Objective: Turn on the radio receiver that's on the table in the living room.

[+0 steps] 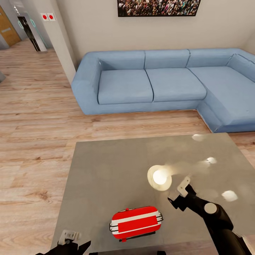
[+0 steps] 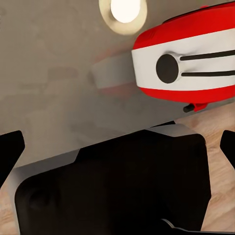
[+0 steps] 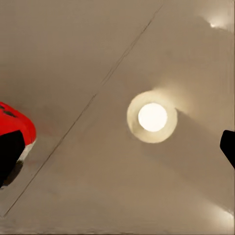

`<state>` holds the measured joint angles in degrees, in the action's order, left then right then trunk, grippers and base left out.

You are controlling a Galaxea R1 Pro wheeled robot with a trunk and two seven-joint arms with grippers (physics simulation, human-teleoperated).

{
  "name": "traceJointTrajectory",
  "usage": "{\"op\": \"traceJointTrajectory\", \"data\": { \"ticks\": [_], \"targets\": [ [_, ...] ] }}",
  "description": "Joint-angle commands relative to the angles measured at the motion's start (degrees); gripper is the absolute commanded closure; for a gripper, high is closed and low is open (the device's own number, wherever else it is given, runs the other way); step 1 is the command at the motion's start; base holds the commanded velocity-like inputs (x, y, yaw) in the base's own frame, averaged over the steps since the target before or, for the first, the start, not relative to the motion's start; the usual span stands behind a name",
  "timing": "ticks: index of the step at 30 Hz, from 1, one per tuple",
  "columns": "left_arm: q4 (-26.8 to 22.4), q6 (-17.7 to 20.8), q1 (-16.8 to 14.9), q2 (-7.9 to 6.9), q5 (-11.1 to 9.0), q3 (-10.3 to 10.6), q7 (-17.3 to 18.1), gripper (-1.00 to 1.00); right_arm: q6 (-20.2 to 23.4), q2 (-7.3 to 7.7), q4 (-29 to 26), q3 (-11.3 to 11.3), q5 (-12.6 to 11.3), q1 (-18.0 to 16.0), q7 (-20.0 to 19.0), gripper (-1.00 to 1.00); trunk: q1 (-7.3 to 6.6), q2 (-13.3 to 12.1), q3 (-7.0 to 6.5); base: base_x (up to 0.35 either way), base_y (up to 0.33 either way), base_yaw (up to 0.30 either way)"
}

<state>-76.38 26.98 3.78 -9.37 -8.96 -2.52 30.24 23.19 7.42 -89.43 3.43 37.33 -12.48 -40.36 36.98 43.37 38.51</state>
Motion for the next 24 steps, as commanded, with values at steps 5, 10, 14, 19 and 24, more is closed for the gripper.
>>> {"op": "traceJointTrajectory", "data": {
  "ticks": [5,10,14,19,24],
  "targets": [
    [0.0,0.0,0.0,0.04,0.0,0.0,0.0,-1.00,-0.3,0.09,-0.3,-4.7,2.4,2.2,-0.4,-1.00,0.00,0.0,0.00,0.000,0.000,0.000],
    [0.0,0.0,0.0,0.05,0.0,0.0,0.0,-1.00,-0.6,0.18,-0.4,-8.6,3.8,4.5,-0.6,-1.00,0.00,0.0,0.00,0.000,0.000,0.000],
    [0.1,0.1,0.0,0.05,0.1,0.0,0.0,-1.00,-0.7,0.59,-0.4,-11.7,4.1,5.8,-0.6,-1.00,0.00,0.0,0.00,0.000,0.000,0.000],
    [0.1,0.1,0.0,0.06,0.1,0.0,0.0,-1.00,-0.5,2.99,-0.4,-17.2,4.2,6.5,-0.6,-1.00,0.00,0.0,0.00,0.000,0.000,0.000],
    [0.1,0.1,0.0,0.06,0.1,0.0,0.0,-1.00,-0.1,4.41,-0.4,-23.1,4.4,6.7,-0.4,-1.00,0.00,0.0,0.00,0.000,0.000,0.000]
  ]
}}
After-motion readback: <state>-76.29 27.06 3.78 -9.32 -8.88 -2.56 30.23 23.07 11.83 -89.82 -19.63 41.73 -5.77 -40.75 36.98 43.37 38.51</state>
